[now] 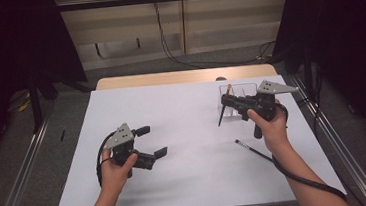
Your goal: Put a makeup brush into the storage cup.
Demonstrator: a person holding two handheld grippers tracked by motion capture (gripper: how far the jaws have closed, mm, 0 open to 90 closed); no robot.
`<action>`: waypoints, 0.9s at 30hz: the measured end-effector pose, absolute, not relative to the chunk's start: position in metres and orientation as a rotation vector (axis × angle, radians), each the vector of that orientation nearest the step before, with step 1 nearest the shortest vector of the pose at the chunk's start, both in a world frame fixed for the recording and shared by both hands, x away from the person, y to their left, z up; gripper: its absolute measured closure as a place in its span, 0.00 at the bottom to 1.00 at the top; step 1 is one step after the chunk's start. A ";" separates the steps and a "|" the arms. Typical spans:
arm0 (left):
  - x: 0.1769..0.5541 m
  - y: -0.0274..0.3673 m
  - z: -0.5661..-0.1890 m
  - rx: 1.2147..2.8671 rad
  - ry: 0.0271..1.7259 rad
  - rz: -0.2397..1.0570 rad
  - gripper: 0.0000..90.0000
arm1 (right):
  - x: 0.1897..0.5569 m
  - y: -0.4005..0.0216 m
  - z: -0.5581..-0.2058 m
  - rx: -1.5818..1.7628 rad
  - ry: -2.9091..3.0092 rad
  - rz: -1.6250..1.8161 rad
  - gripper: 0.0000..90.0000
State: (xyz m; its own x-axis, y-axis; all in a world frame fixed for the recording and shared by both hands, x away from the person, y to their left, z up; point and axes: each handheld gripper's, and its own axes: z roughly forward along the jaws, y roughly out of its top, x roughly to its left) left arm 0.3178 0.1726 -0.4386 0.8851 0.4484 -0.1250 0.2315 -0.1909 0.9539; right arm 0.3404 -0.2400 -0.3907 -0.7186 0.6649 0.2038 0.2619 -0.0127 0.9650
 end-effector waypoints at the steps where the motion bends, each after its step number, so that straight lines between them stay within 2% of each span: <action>1: 0.318 0.174 -0.439 1.774 0.516 0.208 0.00 | 0.341 -0.241 -0.391 0.967 1.954 1.782 0.93; 27: 0.311 0.204 -0.442 1.783 0.556 0.254 0.00 | 0.349 -0.254 -0.387 0.981 1.918 1.747 0.93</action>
